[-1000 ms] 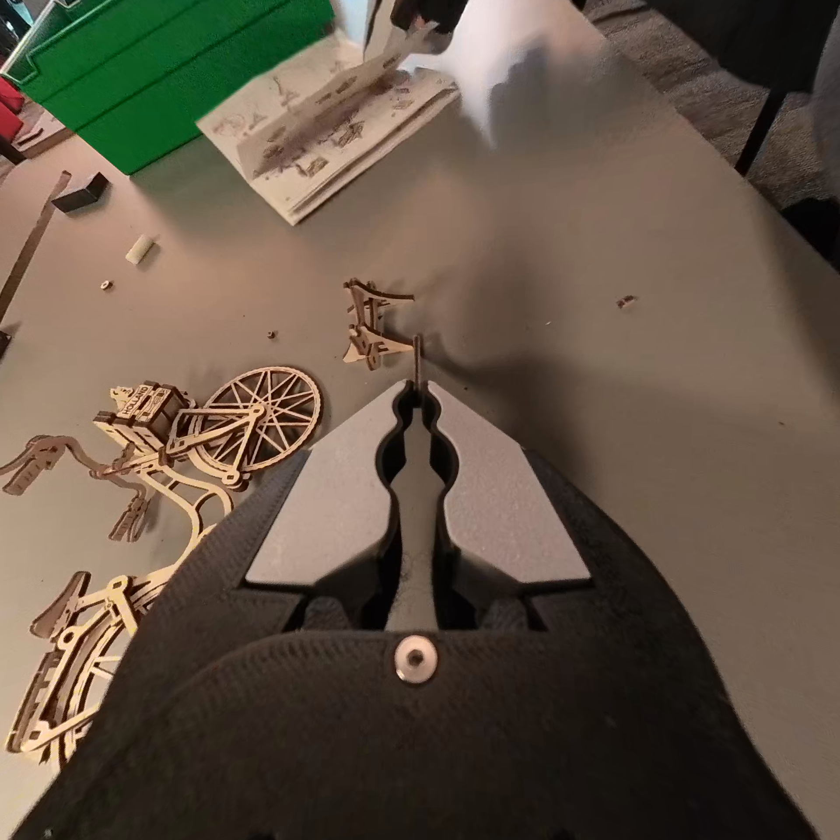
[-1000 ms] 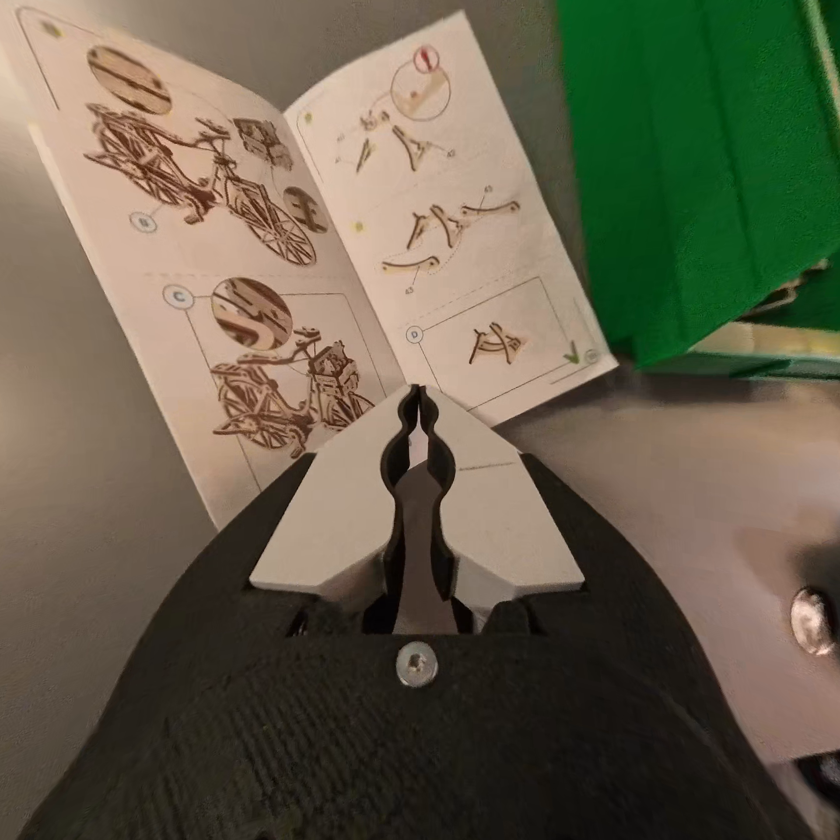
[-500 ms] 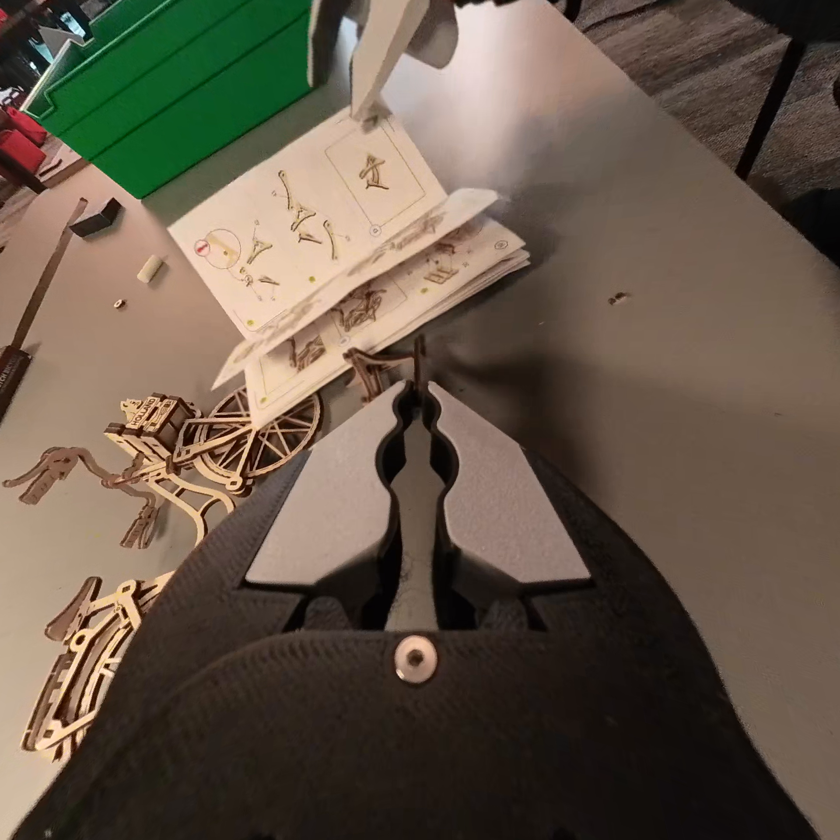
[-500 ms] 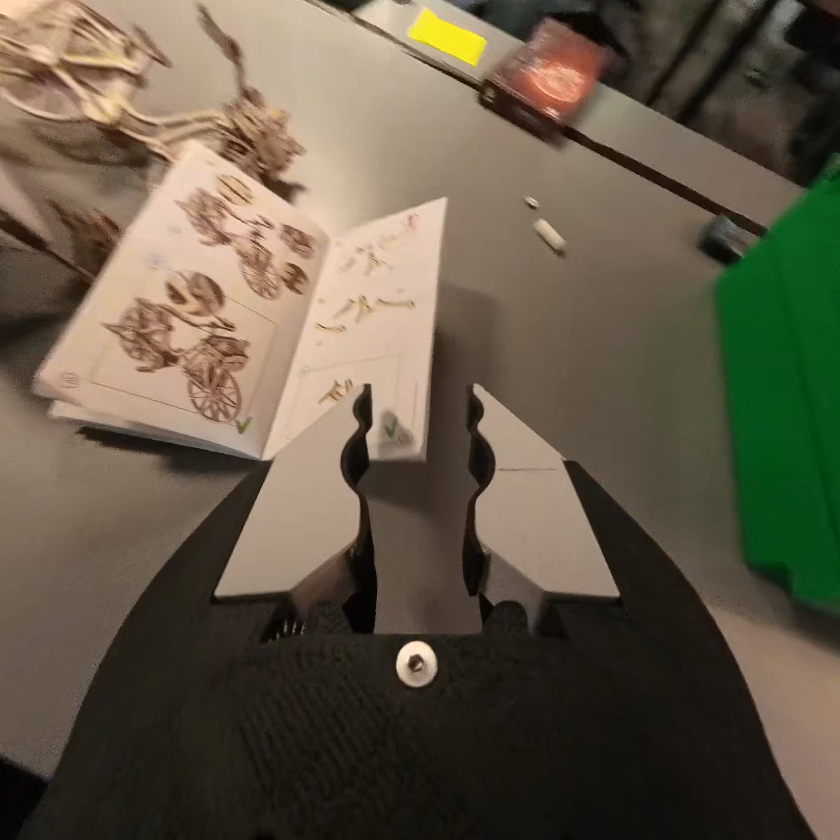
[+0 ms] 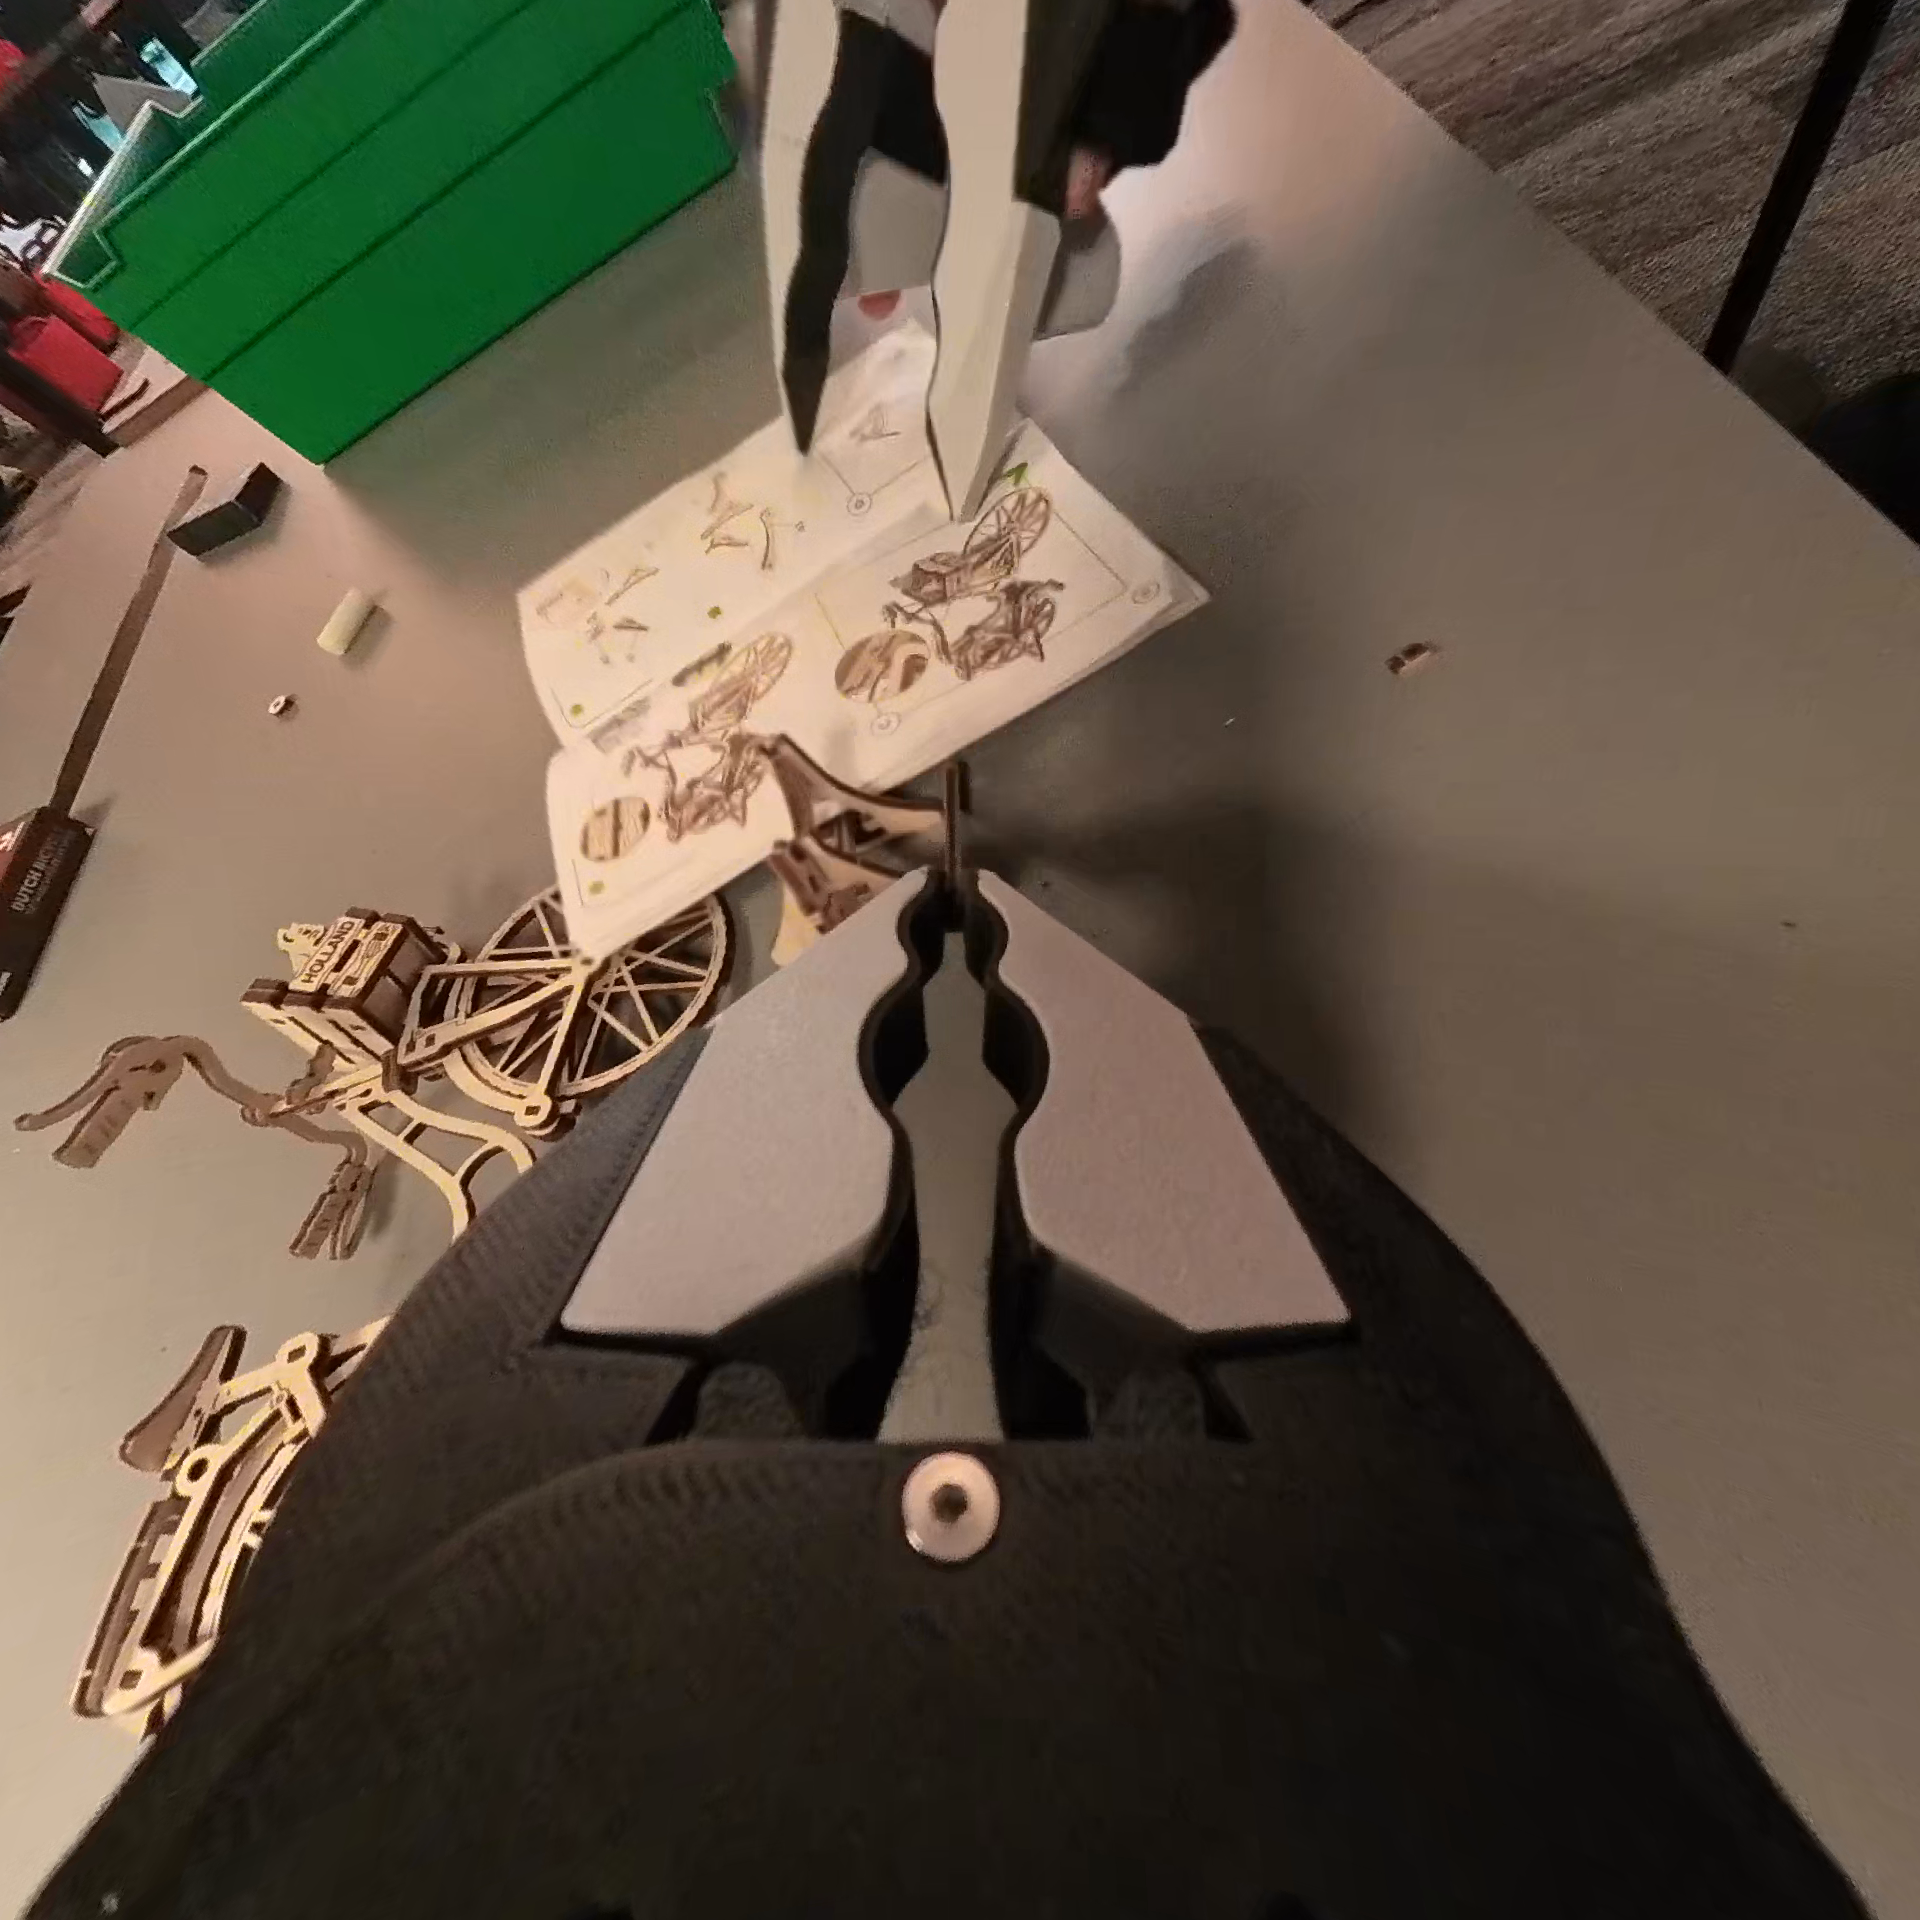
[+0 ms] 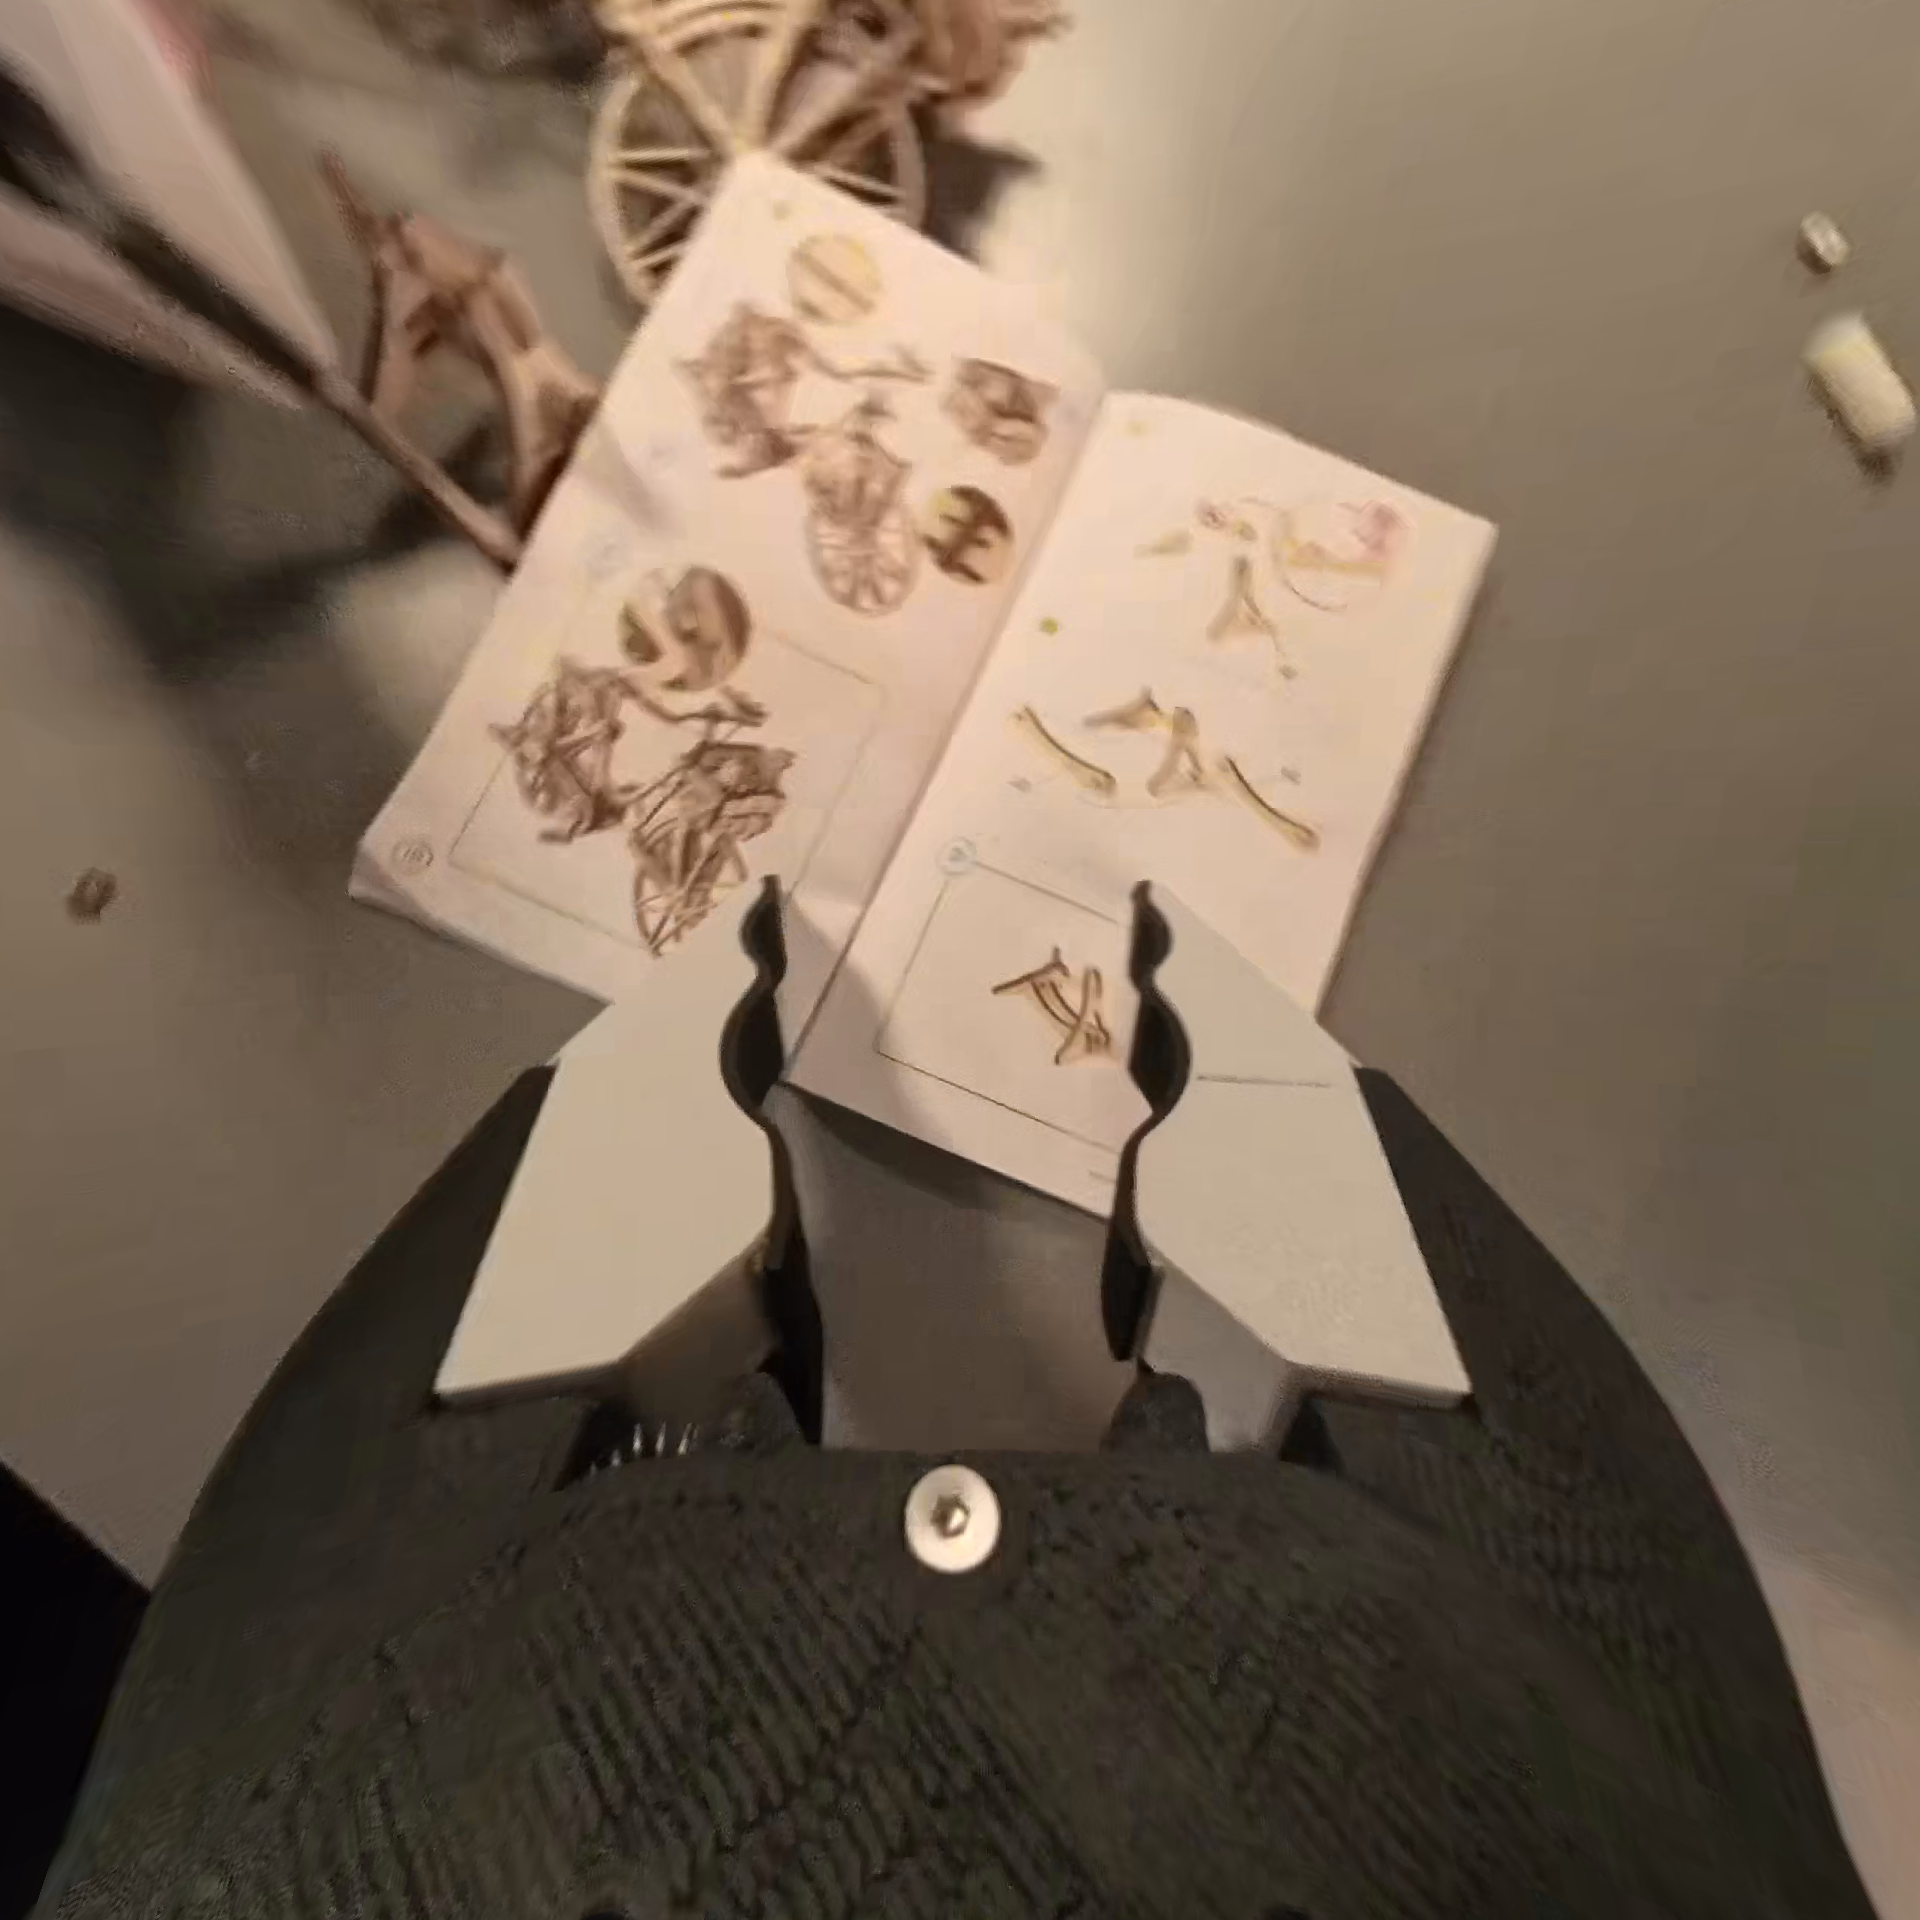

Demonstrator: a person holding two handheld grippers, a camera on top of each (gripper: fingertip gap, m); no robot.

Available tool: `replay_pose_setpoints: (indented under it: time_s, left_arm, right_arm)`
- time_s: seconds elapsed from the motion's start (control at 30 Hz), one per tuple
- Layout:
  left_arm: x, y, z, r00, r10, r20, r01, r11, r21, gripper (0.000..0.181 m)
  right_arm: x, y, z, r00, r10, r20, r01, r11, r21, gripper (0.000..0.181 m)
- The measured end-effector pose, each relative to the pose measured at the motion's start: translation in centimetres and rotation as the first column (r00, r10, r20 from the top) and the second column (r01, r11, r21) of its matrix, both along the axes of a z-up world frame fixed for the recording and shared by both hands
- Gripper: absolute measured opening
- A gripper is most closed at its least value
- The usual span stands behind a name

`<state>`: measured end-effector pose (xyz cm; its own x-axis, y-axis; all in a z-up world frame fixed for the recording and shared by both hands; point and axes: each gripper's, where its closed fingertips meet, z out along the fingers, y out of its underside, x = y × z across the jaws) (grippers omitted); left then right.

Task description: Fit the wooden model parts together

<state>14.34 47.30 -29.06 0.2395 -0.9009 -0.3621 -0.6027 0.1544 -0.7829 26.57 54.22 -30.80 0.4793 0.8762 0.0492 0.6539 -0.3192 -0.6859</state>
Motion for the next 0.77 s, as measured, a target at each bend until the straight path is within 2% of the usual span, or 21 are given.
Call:
replay_pose_setpoints:
  time_s: [0.03, 0.13, 0.2, 0.3, 0.4, 0.47, 0.57, 0.67, 0.77]
  left_arm:
    - [0.0, 0.0, 0.0, 1.000, 0.000, -0.001, 0.000, 1.000, 0.000, 0.002]
    - [0.0, 0.0, 0.0, 1.000, 0.001, -0.002, -0.001, 1.000, -0.002, 0.002]
    - [0.0, 0.1, -0.1, 1.000, 0.002, -0.006, -0.002, 1.000, -0.003, 0.002]
    - [0.0, 0.1, -0.2, 1.000, 0.004, -0.011, -0.005, 1.000, -0.007, 0.002]
    - [0.0, 0.1, -0.2, 1.000, 0.005, -0.015, -0.005, 1.000, -0.002, 0.002]
    - [0.0, 0.1, -0.3, 1.000, 0.006, -0.018, -0.006, 1.000, -0.002, 0.002]
    - [-0.1, 0.2, -0.3, 1.000, 0.008, -0.024, -0.008, 1.000, -0.001, 0.002]
    - [-0.1, 0.3, -0.6, 0.999, 0.016, -0.038, -0.016, 1.000, -0.007, 0.002]
    - [-0.1, 0.4, -0.8, 0.998, 0.024, -0.051, -0.024, 1.000, -0.013, 0.002]
  right_arm:
    - [0.8, 0.3, -0.1, 0.995, -0.095, -0.031, 0.094, 0.995, -0.039, 0.072]
    - [3.8, 0.9, -0.1, 0.939, -0.339, -0.057, 0.338, 0.941, -0.026, 0.070]
    - [5.0, 0.5, -0.1, 0.897, -0.435, -0.074, 0.436, 0.900, -0.013, 0.070]
    - [5.7, -0.2, -0.1, 0.850, -0.516, -0.103, 0.520, 0.854, 0.009, 0.071]
    - [6.1, -0.6, 0.3, 0.840, -0.528, -0.128, 0.538, 0.840, 0.067, 0.079]
    - [6.5, -0.8, 1.6, 0.847, -0.503, -0.172, 0.526, 0.839, 0.139, 0.081]
    - [7.3, -1.9, 2.4, 0.866, -0.459, -0.198, 0.488, 0.863, 0.132, 0.067]
    - [8.1, -2.7, 1.6, 0.893, -0.426, -0.147, 0.446, 0.882, 0.150, 0.054]
    - [7.5, -3.3, 0.6, 0.901, -0.401, -0.167, 0.419, 0.903, 0.091, 0.044]
